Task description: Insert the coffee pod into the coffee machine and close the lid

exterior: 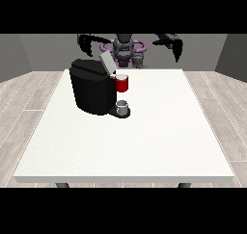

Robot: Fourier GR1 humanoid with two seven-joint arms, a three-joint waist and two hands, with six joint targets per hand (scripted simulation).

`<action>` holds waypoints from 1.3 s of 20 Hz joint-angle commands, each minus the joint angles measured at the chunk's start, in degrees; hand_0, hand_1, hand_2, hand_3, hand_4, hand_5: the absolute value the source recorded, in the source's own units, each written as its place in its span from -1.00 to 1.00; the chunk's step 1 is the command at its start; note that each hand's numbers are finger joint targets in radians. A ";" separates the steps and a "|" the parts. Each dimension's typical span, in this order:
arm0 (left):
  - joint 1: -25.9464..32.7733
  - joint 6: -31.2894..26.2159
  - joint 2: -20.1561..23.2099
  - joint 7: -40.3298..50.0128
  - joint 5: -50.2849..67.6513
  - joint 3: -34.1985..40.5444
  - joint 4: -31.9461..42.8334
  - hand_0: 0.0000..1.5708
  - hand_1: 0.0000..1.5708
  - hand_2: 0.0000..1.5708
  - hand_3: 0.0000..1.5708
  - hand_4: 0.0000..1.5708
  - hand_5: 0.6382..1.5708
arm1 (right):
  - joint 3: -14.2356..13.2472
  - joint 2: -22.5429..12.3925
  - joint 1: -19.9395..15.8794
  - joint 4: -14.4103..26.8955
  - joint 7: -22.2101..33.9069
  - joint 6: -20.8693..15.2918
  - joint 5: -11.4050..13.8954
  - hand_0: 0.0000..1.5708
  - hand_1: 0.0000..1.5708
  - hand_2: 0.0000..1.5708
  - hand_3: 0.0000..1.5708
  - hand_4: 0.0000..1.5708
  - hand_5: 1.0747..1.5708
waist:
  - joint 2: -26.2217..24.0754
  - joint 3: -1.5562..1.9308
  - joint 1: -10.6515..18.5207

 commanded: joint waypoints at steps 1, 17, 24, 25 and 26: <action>0.93 3.35 -1.65 -0.52 -1.25 -3.54 -3.80 -1.00 -1.00 -1.00 -1.00 -1.00 1.00 | -0.92 0.90 -5.67 4.21 0.33 -1.55 0.43 -1.00 -1.00 -1.00 -1.00 -1.00 1.00 | 3.10 -0.01 0.36; 6.28 5.48 -1.12 -0.52 -0.65 -7.32 -10.32 -1.00 -1.00 -1.00 -1.00 -1.00 1.00 | -1.90 -0.89 -11.15 14.89 -5.29 0.73 3.53 -1.00 -1.00 -1.00 -1.00 -1.00 1.00 | 6.44 0.00 0.67; 3.06 2.67 4.58 1.24 4.51 -2.70 -8.30 -1.00 -1.00 -1.00 -1.00 -1.00 1.00 | -0.98 1.03 -16.30 16.56 -3.43 -1.18 4.89 -1.00 -1.00 -1.00 -1.00 -1.00 1.00 | 7.40 -0.01 0.35; 5.44 3.25 3.24 -3.24 2.53 -4.04 -7.05 -1.00 -1.00 -1.00 -1.00 -1.00 1.00 | -1.96 -0.73 -16.25 16.11 -4.43 2.96 2.63 -1.00 -1.00 -1.00 -1.00 -1.00 1.00 | 8.20 -0.02 -0.42; 1.90 3.11 6.50 -0.29 4.67 -0.77 -6.08 -1.00 -1.00 -1.00 -1.00 -1.00 1.00 | -0.78 0.56 -15.88 15.67 -3.84 1.97 3.56 -1.00 -1.00 -1.00 -1.00 -1.00 1.00 | 7.41 -0.02 -1.72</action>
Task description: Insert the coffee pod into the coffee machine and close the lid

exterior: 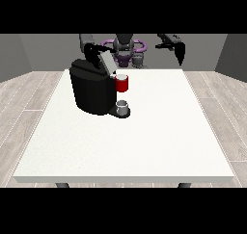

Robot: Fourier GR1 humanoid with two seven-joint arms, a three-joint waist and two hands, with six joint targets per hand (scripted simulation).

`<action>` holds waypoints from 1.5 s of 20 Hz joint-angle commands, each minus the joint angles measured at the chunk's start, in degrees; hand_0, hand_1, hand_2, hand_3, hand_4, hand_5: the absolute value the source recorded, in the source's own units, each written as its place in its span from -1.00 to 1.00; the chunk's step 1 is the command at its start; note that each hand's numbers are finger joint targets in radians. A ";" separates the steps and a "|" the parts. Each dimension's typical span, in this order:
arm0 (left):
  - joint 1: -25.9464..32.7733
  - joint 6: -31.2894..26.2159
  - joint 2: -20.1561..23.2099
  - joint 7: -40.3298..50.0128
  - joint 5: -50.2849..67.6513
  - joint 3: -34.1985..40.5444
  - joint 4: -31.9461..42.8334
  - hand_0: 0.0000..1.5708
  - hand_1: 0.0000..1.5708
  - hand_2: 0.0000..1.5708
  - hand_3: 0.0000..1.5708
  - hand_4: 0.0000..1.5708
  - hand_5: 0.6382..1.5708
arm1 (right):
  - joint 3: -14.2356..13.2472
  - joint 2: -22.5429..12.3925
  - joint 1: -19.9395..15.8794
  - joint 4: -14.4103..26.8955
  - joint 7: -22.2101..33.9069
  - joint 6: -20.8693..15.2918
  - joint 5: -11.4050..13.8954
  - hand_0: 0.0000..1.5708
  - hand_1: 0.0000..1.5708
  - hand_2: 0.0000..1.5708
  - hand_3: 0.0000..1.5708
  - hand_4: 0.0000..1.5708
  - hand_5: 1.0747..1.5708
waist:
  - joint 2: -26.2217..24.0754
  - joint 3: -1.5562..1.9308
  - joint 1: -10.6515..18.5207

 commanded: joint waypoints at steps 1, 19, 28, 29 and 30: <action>3.24 2.82 -3.94 -2.07 -3.47 -4.58 -2.15 -1.00 -1.00 -1.00 -1.00 -1.00 1.00 | -0.13 0.34 -1.77 3.41 -0.87 -0.36 0.74 -1.00 -1.00 -1.00 -1.00 -1.00 1.00 | 0.87 0.14 1.98; -0.01 0.78 0.76 -2.53 1.25 -1.62 1.69 -1.00 -1.00 -1.00 -1.00 -1.00 1.00 | 4.74 2.20 -6.87 5.56 -0.99 -0.50 7.57 -1.00 -1.00 -1.00 -1.00 -0.81 1.00 | -0.10 0.13 0.88; 1.85 3.71 -3.89 -8.62 -1.84 -6.11 0.29 -1.00 -1.00 -1.00 -1.00 -0.69 1.00 | 4.21 4.74 -11.73 5.87 -2.15 -1.95 7.89 -1.00 -1.00 -1.00 -1.00 -0.96 1.00 | 0.34 0.13 1.32; 3.05 2.85 -3.85 -4.64 -0.67 -6.49 -2.18 -1.00 -1.00 -1.00 -1.00 -0.76 1.00 | 5.36 5.92 -6.01 5.16 -5.98 0.00 6.96 -1.00 -1.00 -1.00 -1.00 -0.91 1.00 | -3.19 0.15 0.68; 2.91 2.76 -3.52 -2.65 -0.51 -6.61 -2.20 -1.00 -1.00 -1.00 -1.00 -0.76 1.00 | 3.98 5.61 -8.91 5.12 -1.39 1.15 5.28 -1.00 -1.00 -1.00 -1.00 -0.83 1.00 | -4.30 0.14 0.72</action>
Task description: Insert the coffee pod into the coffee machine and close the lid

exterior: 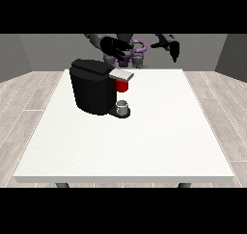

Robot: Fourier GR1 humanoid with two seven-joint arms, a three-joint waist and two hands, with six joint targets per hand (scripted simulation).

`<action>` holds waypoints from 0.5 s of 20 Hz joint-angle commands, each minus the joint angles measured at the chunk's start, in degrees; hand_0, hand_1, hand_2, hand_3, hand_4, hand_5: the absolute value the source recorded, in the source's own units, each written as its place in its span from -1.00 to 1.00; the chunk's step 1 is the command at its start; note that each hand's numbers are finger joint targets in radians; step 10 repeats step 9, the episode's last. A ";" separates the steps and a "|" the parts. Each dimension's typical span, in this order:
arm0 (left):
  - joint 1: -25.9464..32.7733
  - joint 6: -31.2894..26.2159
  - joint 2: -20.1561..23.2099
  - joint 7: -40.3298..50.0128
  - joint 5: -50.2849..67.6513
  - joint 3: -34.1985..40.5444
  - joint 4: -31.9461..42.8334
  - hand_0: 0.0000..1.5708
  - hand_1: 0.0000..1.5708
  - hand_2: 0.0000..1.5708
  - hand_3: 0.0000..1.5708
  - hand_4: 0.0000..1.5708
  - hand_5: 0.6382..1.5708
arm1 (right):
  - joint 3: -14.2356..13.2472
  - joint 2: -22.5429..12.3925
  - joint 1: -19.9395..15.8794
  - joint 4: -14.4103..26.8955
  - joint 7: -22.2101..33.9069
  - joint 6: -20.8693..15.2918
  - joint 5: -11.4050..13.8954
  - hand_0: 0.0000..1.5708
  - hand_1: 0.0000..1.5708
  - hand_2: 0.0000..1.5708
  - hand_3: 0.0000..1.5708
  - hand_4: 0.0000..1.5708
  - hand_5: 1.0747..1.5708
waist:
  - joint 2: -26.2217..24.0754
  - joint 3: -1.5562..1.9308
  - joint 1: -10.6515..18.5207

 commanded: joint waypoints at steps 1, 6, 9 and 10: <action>2.60 -0.36 0.11 -3.07 0.11 0.31 1.41 -1.00 -1.00 -1.00 -1.00 -0.76 1.00 | 3.65 4.27 3.90 -2.71 -2.44 0.75 -0.23 -1.00 -1.00 -1.00 -1.00 -0.77 1.00 | -2.22 -0.01 -1.92; 4.16 1.45 -0.65 -3.01 -0.31 0.75 2.62 -1.00 -1.00 -1.00 -1.00 -0.76 1.00 | 6.09 4.43 14.90 -6.93 -8.09 1.26 -7.84 -1.00 -1.00 -1.00 -1.00 -0.64 1.00 | -5.00 0.01 -5.35; 5.54 1.03 1.85 -2.93 1.48 4.52 6.05 -1.00 -1.00 -1.00 -1.00 -0.76 1.00 | 9.67 4.46 21.87 -10.92 -5.25 -0.44 -11.49 -1.00 -1.00 -1.00 -1.00 -0.80 1.00 | -8.85 0.00 -9.10; 5.54 1.03 1.85 -2.93 1.48 4.52 6.05 -1.00 -1.00 -1.00 -1.00 -0.76 1.00 | 9.67 4.46 21.87 -10.92 -5.25 -0.44 -11.49 -1.00 -1.00 -1.00 -1.00 -0.80 1.00 | -8.85 0.00 -9.10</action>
